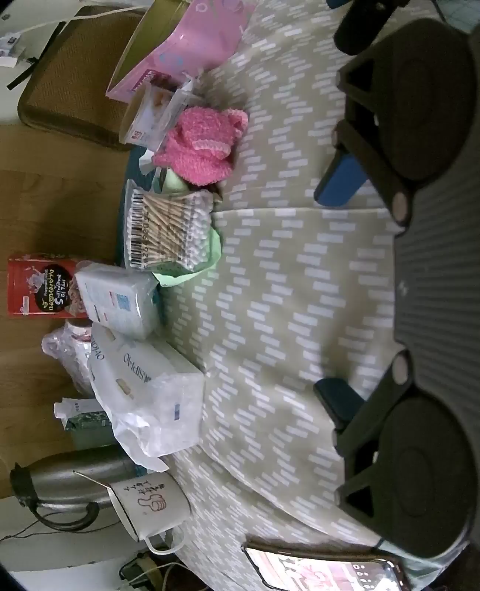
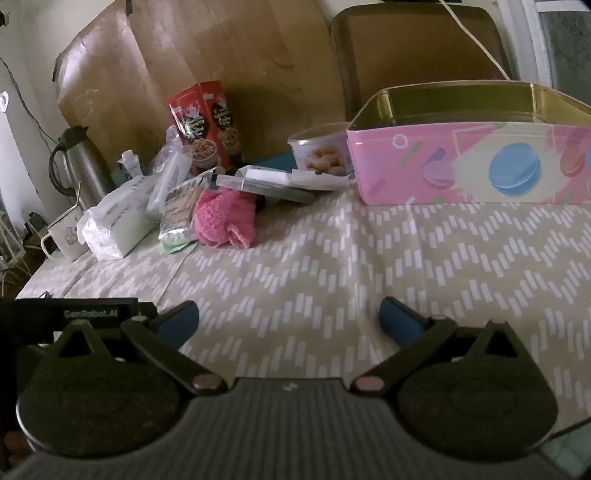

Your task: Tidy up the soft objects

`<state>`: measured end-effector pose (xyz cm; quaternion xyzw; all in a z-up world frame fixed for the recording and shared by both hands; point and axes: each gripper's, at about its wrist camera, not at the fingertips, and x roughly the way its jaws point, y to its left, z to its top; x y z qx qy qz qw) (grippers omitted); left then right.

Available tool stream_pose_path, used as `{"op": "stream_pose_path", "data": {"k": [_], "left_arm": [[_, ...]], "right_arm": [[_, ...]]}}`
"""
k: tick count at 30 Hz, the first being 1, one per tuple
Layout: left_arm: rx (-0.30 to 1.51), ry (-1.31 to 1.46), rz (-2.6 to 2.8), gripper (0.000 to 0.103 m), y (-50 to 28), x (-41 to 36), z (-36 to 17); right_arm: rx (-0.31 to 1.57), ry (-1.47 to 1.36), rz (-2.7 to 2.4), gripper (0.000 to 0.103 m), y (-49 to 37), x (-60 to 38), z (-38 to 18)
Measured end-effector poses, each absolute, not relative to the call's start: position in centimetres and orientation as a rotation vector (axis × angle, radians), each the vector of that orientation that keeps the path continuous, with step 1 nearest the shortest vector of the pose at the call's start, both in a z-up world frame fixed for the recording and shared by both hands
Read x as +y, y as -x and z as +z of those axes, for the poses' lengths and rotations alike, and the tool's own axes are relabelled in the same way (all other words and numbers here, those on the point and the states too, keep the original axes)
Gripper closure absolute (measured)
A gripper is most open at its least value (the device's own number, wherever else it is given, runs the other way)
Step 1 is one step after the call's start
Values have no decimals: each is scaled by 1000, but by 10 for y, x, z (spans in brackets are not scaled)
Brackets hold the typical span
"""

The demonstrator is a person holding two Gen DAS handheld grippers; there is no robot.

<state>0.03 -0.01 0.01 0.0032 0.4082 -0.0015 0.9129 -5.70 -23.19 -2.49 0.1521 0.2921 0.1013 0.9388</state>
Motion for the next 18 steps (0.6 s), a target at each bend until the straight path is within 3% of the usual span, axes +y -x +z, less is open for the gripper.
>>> {"op": "stream_pose_path", "data": {"k": [18], "left_arm": [[805, -5, -5, 0, 3, -1, 3]], "right_arm": [[591, -347, 215, 0, 63, -235, -24]]}}
